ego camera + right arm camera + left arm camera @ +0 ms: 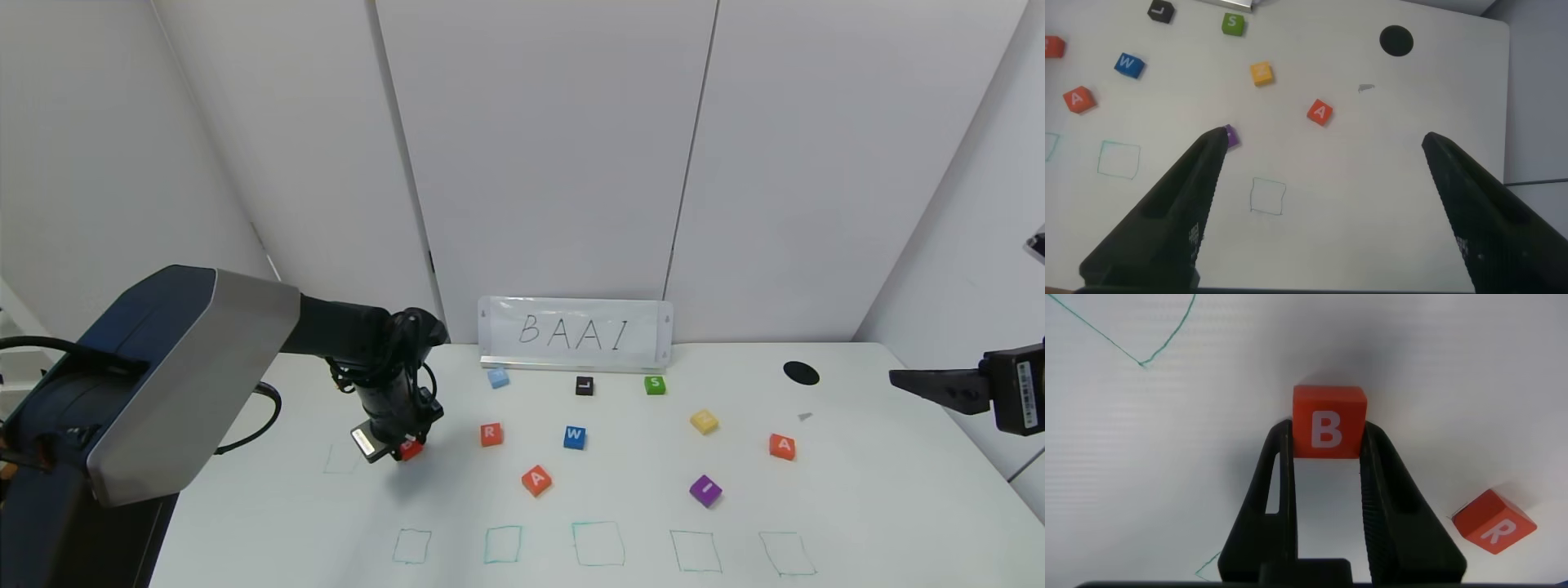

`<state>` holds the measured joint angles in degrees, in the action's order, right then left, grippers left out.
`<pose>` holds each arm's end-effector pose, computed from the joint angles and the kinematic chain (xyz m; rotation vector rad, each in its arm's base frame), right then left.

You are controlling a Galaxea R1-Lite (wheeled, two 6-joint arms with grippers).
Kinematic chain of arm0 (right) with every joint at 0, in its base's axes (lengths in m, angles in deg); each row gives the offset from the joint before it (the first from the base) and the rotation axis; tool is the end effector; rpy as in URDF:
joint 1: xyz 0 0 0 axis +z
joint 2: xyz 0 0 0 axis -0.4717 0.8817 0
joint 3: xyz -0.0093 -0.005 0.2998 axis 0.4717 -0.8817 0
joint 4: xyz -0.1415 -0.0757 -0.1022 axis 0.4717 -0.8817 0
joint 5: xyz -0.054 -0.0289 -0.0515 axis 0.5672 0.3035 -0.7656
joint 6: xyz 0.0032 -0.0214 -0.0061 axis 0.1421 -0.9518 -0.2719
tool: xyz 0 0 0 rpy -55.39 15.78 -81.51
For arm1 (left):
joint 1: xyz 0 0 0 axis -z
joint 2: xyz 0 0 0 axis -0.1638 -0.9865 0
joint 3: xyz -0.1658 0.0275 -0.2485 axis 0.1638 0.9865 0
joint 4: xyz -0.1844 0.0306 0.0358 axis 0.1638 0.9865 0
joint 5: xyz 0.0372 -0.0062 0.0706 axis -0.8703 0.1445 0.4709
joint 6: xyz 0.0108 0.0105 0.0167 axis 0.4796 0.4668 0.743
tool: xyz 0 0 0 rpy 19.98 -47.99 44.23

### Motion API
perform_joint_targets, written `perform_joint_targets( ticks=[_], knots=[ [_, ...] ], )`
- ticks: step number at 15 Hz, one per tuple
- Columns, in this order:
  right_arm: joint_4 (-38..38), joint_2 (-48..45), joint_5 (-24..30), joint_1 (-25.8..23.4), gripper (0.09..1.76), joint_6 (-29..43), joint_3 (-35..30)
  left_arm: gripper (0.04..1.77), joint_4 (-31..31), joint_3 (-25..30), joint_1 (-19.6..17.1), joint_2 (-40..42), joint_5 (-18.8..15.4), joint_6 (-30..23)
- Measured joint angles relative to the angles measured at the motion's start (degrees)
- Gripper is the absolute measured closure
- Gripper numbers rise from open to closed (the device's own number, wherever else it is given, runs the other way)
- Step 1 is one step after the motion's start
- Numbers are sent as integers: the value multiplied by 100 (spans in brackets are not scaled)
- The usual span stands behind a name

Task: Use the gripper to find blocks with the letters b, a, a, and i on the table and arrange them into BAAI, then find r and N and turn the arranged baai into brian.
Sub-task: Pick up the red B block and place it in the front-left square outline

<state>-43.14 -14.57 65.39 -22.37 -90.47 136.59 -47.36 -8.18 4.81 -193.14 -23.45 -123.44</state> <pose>0.1902 0.0194 0.2454 -0.0797 0.5543 0.1203 0.4162 -0.1020 0.0529 -0.6004 1.1845 0.5717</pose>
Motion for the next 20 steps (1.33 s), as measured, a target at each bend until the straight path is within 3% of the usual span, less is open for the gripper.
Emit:
perform_joint_targets(
  ticks=[5,10,16,20],
  knots=[
    [0,-2,-16,52,14,0,-10,130,174,167,34,304,13,499],
    [0,-17,-48,119,14,0,-33,130,150,1039,229,918,-39,1502],
    [-4,-68,-48,188,14,0,-68,130,-1136,2616,574,1453,-20,2236],
    [-4,-91,-56,268,14,9,-105,130,-1410,3454,797,1888,-20,2773]
  ],
)
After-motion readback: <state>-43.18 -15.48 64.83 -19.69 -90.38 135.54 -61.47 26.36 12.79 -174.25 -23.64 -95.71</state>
